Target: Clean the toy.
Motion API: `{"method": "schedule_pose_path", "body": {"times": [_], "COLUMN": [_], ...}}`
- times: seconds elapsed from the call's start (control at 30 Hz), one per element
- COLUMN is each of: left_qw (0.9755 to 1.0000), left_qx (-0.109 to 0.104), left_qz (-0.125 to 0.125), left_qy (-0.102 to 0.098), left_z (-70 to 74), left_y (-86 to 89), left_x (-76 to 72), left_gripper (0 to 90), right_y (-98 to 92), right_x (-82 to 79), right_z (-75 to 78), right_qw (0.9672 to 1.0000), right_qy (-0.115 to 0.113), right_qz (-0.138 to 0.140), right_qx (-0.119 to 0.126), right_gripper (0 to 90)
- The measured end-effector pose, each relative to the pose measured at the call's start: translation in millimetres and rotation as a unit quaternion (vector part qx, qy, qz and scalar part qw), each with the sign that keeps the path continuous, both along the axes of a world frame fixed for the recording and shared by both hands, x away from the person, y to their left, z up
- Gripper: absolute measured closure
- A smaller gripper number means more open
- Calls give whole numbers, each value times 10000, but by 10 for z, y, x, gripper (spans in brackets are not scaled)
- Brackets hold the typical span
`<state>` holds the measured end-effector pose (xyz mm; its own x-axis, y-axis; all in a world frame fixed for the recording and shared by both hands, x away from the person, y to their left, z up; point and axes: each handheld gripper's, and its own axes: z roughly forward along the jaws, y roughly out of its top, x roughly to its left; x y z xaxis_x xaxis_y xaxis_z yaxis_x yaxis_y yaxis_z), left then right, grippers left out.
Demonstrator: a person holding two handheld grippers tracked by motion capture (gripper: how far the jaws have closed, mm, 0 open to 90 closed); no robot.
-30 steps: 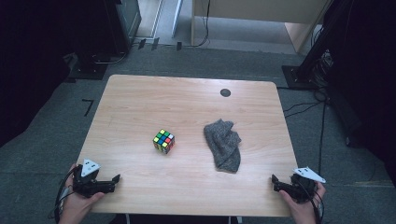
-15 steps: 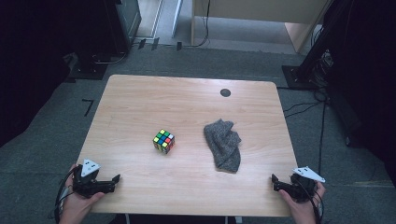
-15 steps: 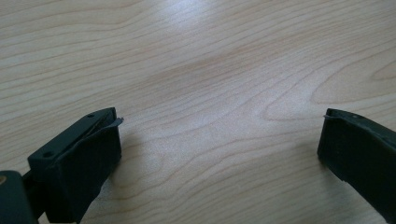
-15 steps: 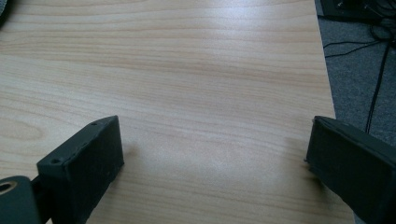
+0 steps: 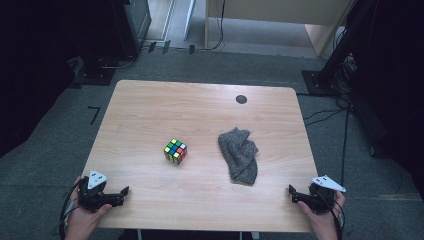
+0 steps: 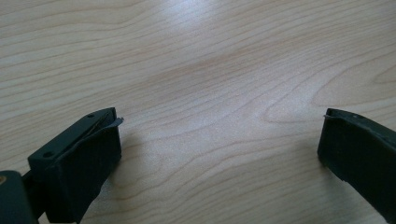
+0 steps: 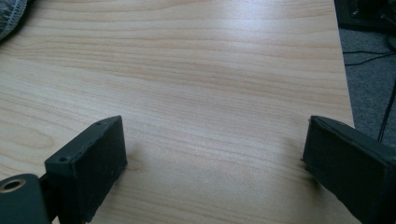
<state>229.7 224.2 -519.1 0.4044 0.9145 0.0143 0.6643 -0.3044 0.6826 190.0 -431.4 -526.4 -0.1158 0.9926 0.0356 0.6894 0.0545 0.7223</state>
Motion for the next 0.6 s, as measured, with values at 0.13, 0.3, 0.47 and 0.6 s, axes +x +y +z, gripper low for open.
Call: {"method": "schedule_pose_path", "body": {"times": [0.13, 0.3, 0.47, 0.6], "left_qw": [10000, 10000, 10000, 10000], "left_qx": [-1, -1, -1, 0], "left_qz": [4, 13, 13, 12], "left_qy": [1, 1, 1, 2], "left_z": [0, 0, 0, 0], "left_y": [0, -2, -2, -2], "left_x": [0, -2, -2, -2], "left_gripper": [0, 0, 0, 0], "right_y": [-8, 10, 12, 12], "right_x": [-5, -1, -1, -7], "right_z": [3, 0, 0, 0], "right_qw": [10000, 10000, 10000, 10000], "right_qy": [-21, -8, -11, -14], "right_qz": [19, 6, -3, -6], "right_qx": [64, -25, -18, -15], "right_gripper": [67, 69, 70, 73]}}
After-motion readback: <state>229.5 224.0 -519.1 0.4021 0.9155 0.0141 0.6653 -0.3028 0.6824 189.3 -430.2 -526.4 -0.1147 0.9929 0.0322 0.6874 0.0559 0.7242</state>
